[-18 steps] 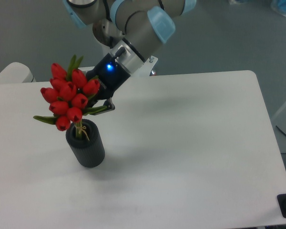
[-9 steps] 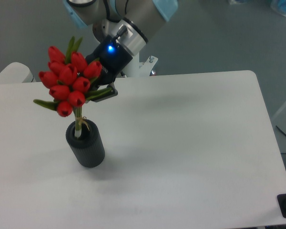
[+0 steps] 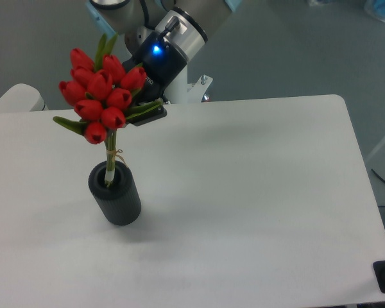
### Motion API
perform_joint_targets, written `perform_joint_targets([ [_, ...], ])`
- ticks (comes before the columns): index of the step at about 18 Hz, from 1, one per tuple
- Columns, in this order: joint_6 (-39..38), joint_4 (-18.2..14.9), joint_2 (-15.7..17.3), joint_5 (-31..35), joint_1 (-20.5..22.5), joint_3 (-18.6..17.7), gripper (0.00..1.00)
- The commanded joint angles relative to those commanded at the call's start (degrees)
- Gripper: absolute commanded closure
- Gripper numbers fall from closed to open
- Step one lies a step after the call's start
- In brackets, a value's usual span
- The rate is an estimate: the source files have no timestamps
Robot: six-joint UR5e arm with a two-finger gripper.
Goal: Pick up the flowers from the vase
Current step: 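Lift the gripped tulips straight up out of the grey vase, then carry the tulip bouquet up and away from the vase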
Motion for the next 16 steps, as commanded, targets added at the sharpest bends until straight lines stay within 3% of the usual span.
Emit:
perform_joint_targets([
  [6,3.7,0.1,-1.1,0.3,6.1,0.9,0.73],
  [16,13.2,0.0,-10.2,0.6,15.8,5.3,0.74],
])
